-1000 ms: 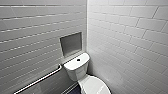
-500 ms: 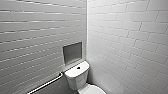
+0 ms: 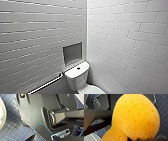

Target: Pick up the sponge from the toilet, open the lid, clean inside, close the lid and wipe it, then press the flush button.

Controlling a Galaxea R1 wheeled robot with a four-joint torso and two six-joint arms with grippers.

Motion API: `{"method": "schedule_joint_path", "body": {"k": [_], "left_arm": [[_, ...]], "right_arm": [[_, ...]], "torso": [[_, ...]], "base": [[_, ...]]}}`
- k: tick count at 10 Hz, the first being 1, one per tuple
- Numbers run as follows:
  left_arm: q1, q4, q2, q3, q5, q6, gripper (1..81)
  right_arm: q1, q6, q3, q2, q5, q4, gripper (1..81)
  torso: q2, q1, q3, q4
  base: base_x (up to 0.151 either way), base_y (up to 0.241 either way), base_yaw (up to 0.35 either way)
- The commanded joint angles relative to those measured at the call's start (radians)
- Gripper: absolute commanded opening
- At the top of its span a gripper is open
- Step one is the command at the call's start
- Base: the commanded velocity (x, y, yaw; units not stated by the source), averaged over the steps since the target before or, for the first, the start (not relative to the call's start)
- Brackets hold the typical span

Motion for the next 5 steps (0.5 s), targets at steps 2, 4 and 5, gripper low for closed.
{"method": "schedule_joint_path", "body": {"k": [2,4,5], "left_arm": [[-0.037,-0.008,-0.004,-0.012,0.076,0.014,81.1],[-0.040,-0.011,-0.001,-0.029,0.076,0.020,81.1],[-0.041,-0.016,-0.009,-0.029,0.078,0.008,81.1]], "right_arm": [[0.050,-0.202,0.009,-0.002,-0.084,0.087,1.0],[0.051,-0.364,0.009,-0.002,-0.073,0.236,1.0],[0.052,-0.365,0.003,0.003,-0.085,0.240,1.0]], "torso": [[0.000,0.000,0.000,0.000],[0.000,0.000,0.000,0.000],[0.000,0.000,0.000,0.000]], "base": [[0.000,0.000,0.000],[0.000,0.000,0.000],[0.000,0.000,0.000]]}}
